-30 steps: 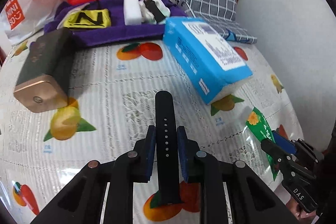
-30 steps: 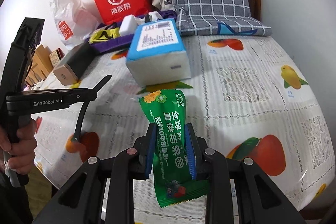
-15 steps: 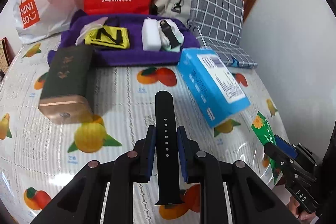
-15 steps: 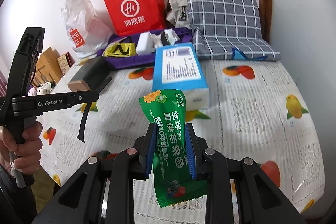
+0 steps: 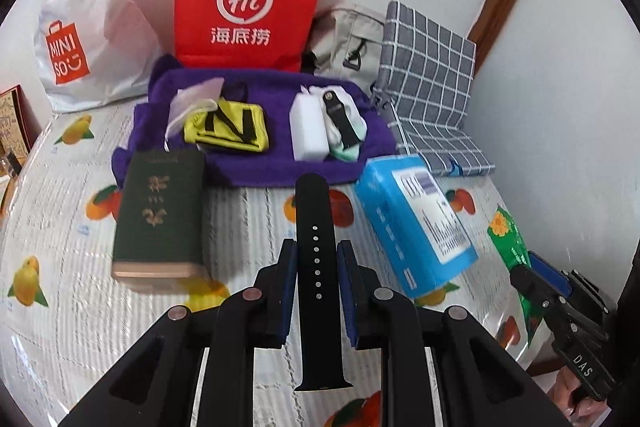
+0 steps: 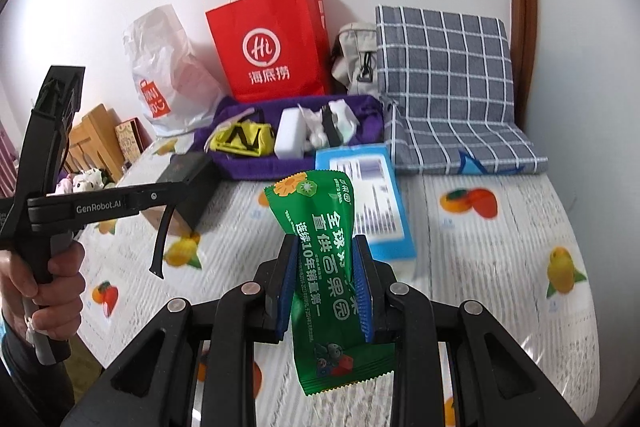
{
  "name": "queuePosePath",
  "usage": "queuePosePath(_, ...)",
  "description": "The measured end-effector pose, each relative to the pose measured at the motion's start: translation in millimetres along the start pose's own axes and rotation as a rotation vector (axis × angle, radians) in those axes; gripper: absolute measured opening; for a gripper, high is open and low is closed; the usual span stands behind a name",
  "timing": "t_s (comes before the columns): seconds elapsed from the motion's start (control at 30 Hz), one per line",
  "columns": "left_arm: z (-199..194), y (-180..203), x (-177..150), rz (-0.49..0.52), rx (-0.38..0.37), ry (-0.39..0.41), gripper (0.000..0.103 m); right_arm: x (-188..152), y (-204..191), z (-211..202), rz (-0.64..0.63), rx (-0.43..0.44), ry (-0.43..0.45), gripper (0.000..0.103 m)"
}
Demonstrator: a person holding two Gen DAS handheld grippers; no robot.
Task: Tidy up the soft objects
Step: 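Lift the black band with the left gripper while the right gripper lifts the green packet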
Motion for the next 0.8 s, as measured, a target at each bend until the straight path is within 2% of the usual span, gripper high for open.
queuePosePath(0.33, 6.4, -16.9, 36.1, -0.037, 0.013, 0.016, 0.019, 49.2, -1.7, 14.8, -0.006, 0.008, 0.031, 0.027)
queuePosePath(0.8, 22.0, -36.3, 90.2, -0.064, 0.044, 0.047, 0.019, 101.2, 9.8, 50.1, -0.003, 0.033, 0.055, 0.027)
Point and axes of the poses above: each gripper's, at about its wrist camera, not at the fingertips, and z roughly the way its jaws point, y to its right, x to its top, the point moved 3 cm from there along z, roughly the way its jaws point, and after that the axes turned 15 degrees about x, right-handed, at the moved point
